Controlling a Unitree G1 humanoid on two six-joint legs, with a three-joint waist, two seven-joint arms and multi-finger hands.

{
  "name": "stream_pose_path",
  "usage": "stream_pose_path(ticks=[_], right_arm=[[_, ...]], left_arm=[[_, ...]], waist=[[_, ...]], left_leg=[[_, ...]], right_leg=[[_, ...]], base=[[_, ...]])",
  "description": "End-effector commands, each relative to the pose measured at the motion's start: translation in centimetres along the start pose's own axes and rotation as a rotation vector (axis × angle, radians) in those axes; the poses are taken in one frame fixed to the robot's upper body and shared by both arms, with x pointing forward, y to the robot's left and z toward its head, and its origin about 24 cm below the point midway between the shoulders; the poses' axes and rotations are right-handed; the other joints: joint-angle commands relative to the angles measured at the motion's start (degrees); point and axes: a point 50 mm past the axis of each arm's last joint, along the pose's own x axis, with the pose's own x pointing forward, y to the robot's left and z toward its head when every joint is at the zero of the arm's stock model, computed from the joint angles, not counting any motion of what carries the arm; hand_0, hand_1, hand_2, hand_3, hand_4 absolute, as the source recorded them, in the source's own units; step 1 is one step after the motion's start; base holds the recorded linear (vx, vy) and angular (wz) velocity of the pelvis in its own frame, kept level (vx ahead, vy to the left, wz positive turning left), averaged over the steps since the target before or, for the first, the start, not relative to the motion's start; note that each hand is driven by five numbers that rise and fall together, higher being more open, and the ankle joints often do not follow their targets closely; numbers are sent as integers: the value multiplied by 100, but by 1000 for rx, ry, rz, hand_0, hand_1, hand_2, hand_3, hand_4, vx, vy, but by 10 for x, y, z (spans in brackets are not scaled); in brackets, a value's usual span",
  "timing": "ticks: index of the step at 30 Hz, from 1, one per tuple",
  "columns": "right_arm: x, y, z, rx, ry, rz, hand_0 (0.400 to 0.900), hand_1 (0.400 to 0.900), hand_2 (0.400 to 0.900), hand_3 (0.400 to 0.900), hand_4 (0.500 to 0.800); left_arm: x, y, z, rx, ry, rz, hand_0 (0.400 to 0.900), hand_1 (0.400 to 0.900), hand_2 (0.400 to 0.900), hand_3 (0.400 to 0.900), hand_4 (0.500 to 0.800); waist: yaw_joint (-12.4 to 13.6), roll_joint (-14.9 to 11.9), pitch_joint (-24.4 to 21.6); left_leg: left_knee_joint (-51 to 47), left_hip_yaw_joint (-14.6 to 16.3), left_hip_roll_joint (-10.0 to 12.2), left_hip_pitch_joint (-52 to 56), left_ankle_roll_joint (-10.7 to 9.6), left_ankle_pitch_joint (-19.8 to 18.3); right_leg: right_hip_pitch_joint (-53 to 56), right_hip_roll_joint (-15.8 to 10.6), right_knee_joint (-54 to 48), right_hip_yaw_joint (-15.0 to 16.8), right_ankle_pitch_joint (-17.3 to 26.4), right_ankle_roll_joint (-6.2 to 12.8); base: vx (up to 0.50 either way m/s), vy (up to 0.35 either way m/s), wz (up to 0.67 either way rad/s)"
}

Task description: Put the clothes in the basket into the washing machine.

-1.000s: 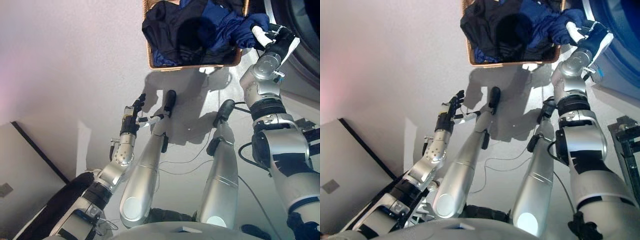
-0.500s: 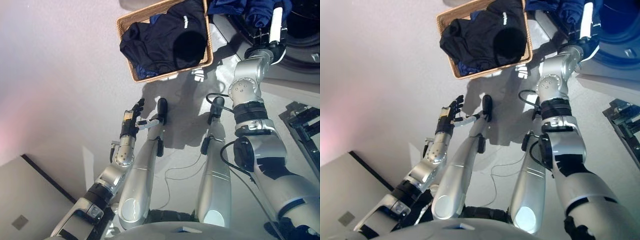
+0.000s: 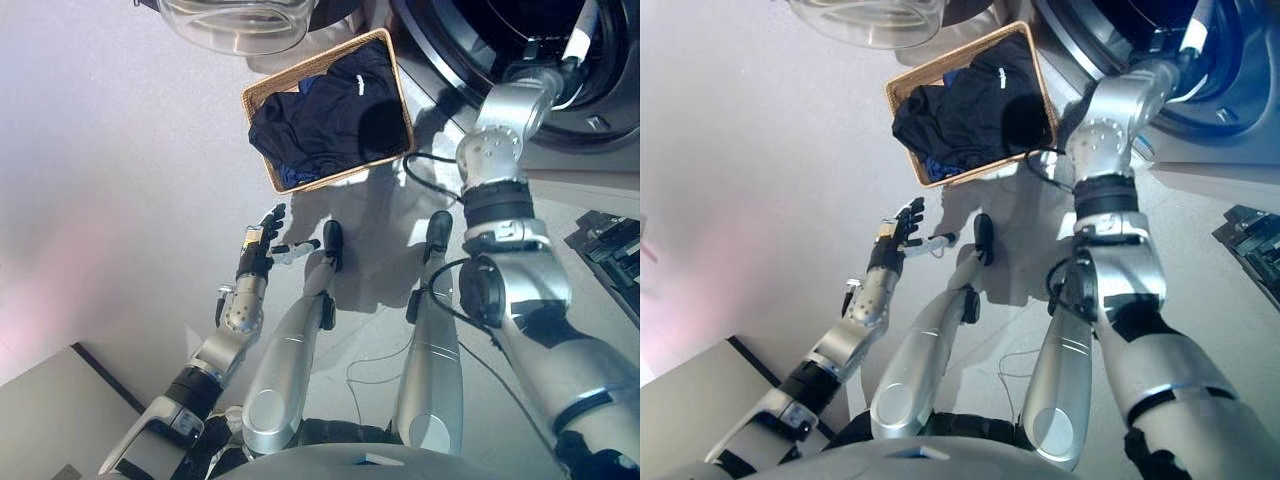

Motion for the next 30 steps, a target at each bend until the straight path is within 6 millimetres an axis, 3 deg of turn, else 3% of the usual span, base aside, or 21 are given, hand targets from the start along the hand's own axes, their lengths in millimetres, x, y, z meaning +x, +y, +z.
stream_pose_path(ticks=[1, 4, 5, 18, 27, 30], right_arm=[[4, 57, 38, 94, -93, 177, 400, 400, 400, 400, 500], [12, 59, 42, 44, -84, 172, 400, 400, 400, 400, 500], [14, 57, 41, 22, -83, 161, 900, 900, 900, 900, 800], [21, 20, 19, 29, 19, 95, 900, 900, 900, 900, 800], [8, -44, -14, -59, 75, -5, 900, 900, 900, 900, 800], [-5, -70, -27, -119, 111, 2, 900, 900, 900, 900, 800]], left_arm=[[-17, -9, -7, -31, -16, -54, 900, 900, 900, 900, 800], [-16, -12, -5, -6, -30, -87, 900, 900, 900, 900, 800], [-17, -13, -7, -5, -26, -89, 900, 900, 900, 900, 800], [-12, -18, -5, -1, -20, -99, 900, 900, 900, 900, 800], [-10, -19, -7, -33, 2, -56, 900, 900, 900, 900, 800], [-10, -19, -9, -41, 16, -42, 900, 900, 900, 900, 800]], waist=[[85, 779, -438], [235, 895, -548], [262, 911, -562], [301, 831, -499], [81, 544, -433], [0, 447, -423]], left_leg=[[747, -245, -157, -101, -287, -945], [669, -302, -182, -131, -301, -880], [650, -310, -189, -157, -298, -809], [925, -395, -238, -295, -243, -895], [1075, -382, -189, -140, -214, -1016], [1070, -368, -153, -29, -219, -1032]], right_leg=[[139, -161, -156, -248, 0, 208], [149, -230, -226, -288, 6, 229], [128, -253, -238, -302, 60, 217], [152, -292, -92, -338, 1, 164], [410, -189, -16, -330, -74, 94], [548, -152, -50, -348, -68, 92]], base=[[-3, 14, 12], [18, 4, 17], [-7, -7, 17], [0, 2, 7], [4, 6, -6], [-8, -3, -9]])
